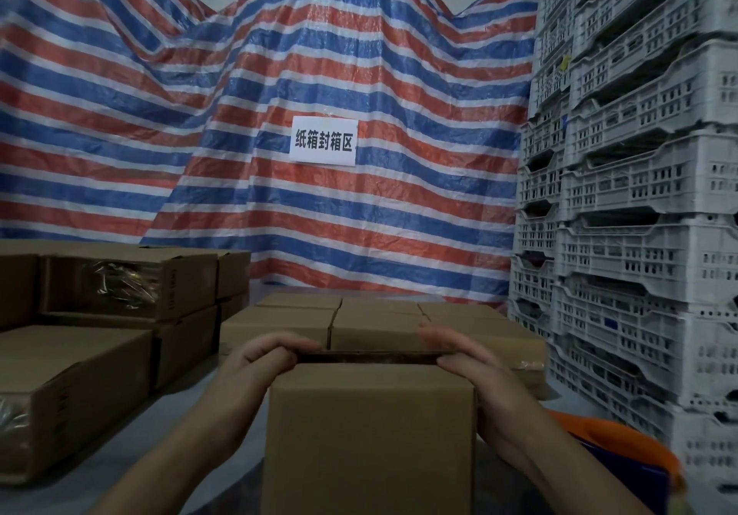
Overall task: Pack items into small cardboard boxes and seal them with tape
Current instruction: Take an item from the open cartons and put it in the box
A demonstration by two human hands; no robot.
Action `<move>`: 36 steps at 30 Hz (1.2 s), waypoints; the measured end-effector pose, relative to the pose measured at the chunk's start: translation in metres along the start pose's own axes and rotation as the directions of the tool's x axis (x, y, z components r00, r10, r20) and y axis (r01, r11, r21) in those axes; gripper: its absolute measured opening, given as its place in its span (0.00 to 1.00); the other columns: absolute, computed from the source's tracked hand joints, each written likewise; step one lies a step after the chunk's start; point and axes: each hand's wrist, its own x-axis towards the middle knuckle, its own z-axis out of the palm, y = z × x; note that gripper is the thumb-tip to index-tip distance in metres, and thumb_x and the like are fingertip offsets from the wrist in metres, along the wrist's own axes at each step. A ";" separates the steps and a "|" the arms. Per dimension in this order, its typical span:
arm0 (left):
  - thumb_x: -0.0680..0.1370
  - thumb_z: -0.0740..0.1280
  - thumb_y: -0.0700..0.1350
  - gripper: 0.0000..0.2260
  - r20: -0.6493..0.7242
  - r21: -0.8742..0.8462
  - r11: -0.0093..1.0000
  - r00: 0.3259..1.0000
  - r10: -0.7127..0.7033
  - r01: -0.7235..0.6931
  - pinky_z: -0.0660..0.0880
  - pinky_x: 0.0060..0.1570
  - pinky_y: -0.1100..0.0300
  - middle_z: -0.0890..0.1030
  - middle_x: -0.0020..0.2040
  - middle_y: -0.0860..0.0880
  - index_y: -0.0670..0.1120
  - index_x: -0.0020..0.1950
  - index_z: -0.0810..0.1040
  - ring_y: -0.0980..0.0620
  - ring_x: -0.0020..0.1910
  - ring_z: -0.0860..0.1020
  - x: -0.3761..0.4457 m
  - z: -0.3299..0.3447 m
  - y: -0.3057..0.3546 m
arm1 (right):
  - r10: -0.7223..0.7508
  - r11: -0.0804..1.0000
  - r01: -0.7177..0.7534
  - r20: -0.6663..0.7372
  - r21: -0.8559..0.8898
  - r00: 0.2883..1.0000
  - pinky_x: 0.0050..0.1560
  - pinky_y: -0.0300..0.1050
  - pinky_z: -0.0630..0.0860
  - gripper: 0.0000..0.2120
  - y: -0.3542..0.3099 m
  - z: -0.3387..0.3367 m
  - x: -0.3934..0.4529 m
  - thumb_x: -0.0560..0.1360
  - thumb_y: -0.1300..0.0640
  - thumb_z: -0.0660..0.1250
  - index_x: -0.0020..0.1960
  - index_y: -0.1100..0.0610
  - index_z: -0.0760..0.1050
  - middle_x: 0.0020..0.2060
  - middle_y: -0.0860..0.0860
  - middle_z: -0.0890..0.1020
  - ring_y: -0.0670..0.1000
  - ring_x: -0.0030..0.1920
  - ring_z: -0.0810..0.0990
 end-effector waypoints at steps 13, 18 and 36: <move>0.80 0.56 0.30 0.24 0.137 0.293 0.934 0.976 0.171 -0.205 0.72 0.46 0.75 0.86 0.47 0.54 0.47 0.37 0.87 0.63 0.48 0.81 0.004 -0.011 0.008 | -0.152 0.981 0.151 0.009 -0.122 0.988 0.61 0.43 0.72 0.21 0.001 0.006 -0.003 0.80 0.67 0.58 0.40 0.55 0.87 0.55 0.47 0.85 0.44 0.59 0.81; 0.82 0.60 0.49 0.12 0.297 0.691 0.697 0.954 -0.031 -0.192 0.77 0.55 0.56 0.83 0.47 0.58 0.56 0.48 0.84 0.60 0.48 0.81 0.010 -0.004 0.053 | -0.154 0.980 0.156 0.020 -0.128 0.988 0.56 0.39 0.73 0.23 -0.006 0.007 -0.007 0.80 0.69 0.57 0.39 0.56 0.87 0.53 0.46 0.86 0.43 0.57 0.81; 0.75 0.46 0.75 0.29 0.492 0.831 0.421 0.833 -0.253 -0.363 0.53 0.71 0.48 0.56 0.79 0.61 0.69 0.75 0.53 0.54 0.77 0.56 0.002 0.061 0.047 | -0.167 0.581 -0.008 -0.129 -0.814 0.978 0.42 0.37 0.70 0.11 -0.043 -0.030 -0.030 0.83 0.45 0.58 0.49 0.48 0.75 0.46 0.45 0.79 0.47 0.48 0.79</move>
